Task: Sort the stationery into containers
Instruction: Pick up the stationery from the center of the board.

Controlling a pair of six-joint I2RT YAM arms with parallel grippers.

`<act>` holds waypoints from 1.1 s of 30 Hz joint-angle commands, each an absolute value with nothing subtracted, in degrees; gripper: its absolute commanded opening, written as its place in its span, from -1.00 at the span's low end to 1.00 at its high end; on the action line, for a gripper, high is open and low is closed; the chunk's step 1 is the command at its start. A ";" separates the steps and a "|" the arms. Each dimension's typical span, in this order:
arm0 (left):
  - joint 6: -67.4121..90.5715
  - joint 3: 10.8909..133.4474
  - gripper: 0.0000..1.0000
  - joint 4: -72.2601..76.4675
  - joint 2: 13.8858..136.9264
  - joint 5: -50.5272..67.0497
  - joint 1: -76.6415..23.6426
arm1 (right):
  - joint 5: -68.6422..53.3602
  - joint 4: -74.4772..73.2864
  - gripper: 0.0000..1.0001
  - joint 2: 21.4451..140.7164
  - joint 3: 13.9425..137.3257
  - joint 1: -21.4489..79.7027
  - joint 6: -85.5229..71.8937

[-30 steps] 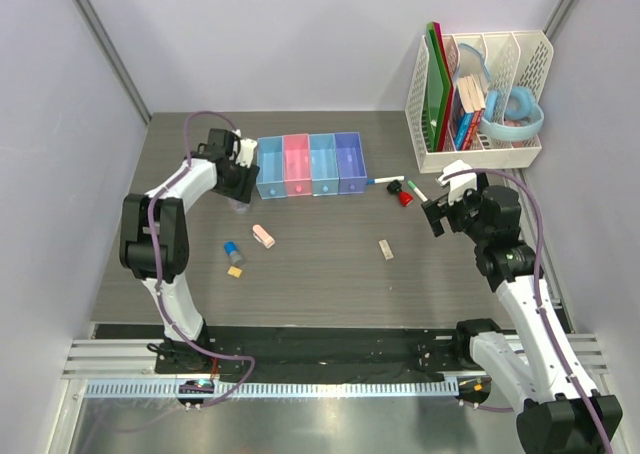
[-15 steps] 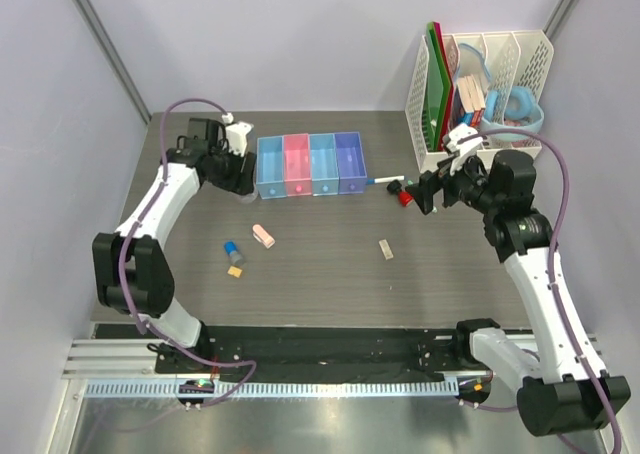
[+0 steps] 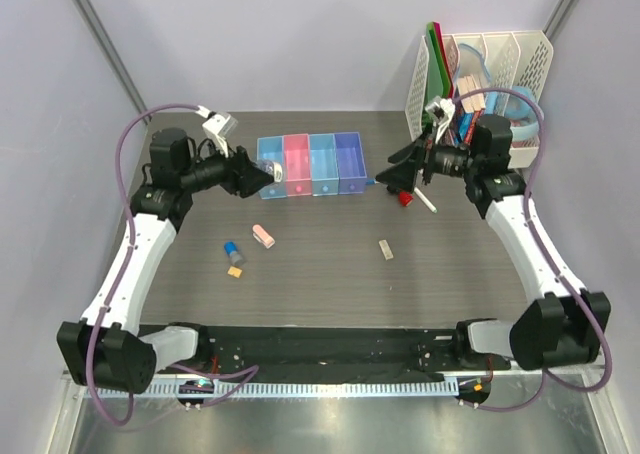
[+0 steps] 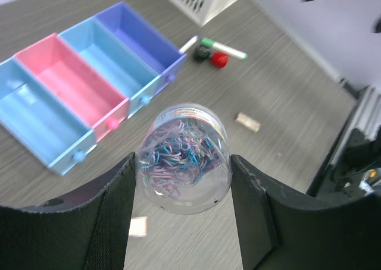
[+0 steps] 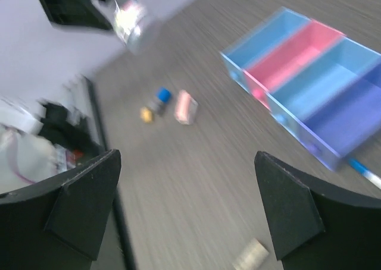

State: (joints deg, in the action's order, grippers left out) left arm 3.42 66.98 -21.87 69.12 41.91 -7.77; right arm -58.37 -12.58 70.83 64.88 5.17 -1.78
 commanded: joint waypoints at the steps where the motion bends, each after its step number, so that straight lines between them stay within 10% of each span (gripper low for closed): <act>1: 14.57 62.51 -1.00 -3.91 65.05 50.10 -8.00 | -71.36 22.17 0.99 77.41 65.13 6.32 -35.54; 8: 23.03 51.69 -1.00 15.82 59.51 45.89 -11.50 | -72.16 62.73 0.99 91.30 67.58 11.95 -71.17; 33: 21.10 50.54 -1.00 18.11 59.41 45.62 -15.73 | -74.62 92.90 0.99 113.82 79.28 25.83 -100.63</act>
